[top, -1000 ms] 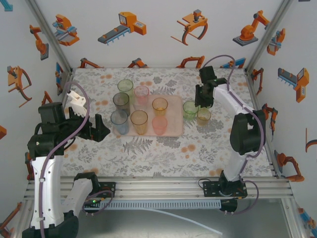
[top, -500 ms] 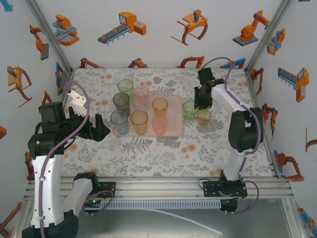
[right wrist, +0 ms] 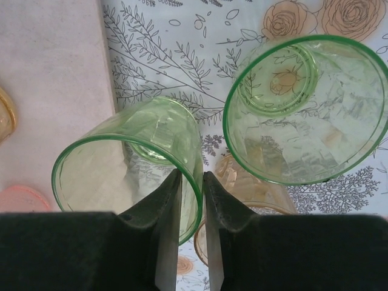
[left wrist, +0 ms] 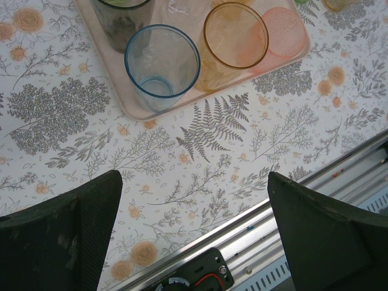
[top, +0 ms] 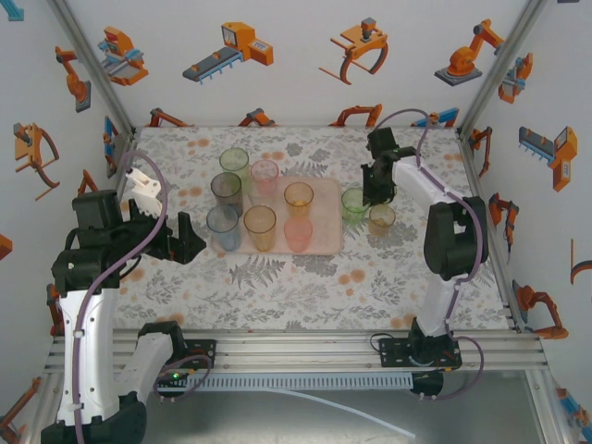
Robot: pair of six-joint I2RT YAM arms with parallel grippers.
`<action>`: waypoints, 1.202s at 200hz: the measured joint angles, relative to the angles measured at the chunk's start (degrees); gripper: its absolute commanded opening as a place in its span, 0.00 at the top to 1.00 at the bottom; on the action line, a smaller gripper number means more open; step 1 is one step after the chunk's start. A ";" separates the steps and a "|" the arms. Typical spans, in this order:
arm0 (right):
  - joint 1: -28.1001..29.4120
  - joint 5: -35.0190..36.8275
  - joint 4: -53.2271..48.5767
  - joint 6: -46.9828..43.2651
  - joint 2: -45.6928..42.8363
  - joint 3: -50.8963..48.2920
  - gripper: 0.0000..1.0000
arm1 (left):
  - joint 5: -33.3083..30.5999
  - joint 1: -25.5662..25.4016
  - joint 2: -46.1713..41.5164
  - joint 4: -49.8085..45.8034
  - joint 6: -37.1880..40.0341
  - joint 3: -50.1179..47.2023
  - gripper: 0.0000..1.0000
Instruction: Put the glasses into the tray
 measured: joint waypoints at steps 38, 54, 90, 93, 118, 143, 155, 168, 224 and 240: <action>-0.09 0.39 -0.09 -0.39 0.11 0.37 0.86 | 0.00 0.00 0.00 0.00 -0.02 0.00 0.03; -0.09 0.68 -0.31 -0.48 0.13 0.55 0.89 | 0.00 0.00 0.00 0.00 -0.02 0.00 0.03; -0.09 1.27 -0.57 -0.85 0.13 0.68 0.94 | 0.00 0.00 0.00 0.00 -0.02 0.00 0.03; -0.09 1.27 -0.59 -0.87 0.13 0.72 0.94 | 0.00 0.00 0.00 0.00 -0.02 0.00 0.03; -0.09 1.29 -0.72 -1.09 0.13 0.94 0.96 | 0.00 0.00 0.00 0.00 -0.02 0.00 0.03; -0.07 1.29 -1.38 -1.22 0.13 1.55 0.97 | 0.00 0.00 0.07 0.00 -0.02 0.00 0.03; -0.07 1.27 -1.70 -1.29 0.13 2.10 0.97 | 0.00 0.00 0.11 0.00 -0.02 0.00 0.03; -0.07 1.27 -2.05 -1.31 0.13 2.75 0.98 | -0.02 0.00 0.11 0.00 -0.02 0.00 0.03; 0.48 0.48 -2.32 -1.29 0.11 5.07 0.98 | 0.00 0.02 0.11 0.00 -0.02 0.00 0.03; 0.57 0.31 -2.95 -1.27 0.11 5.38 0.98 | -0.02 0.02 0.11 0.00 -0.02 0.00 0.03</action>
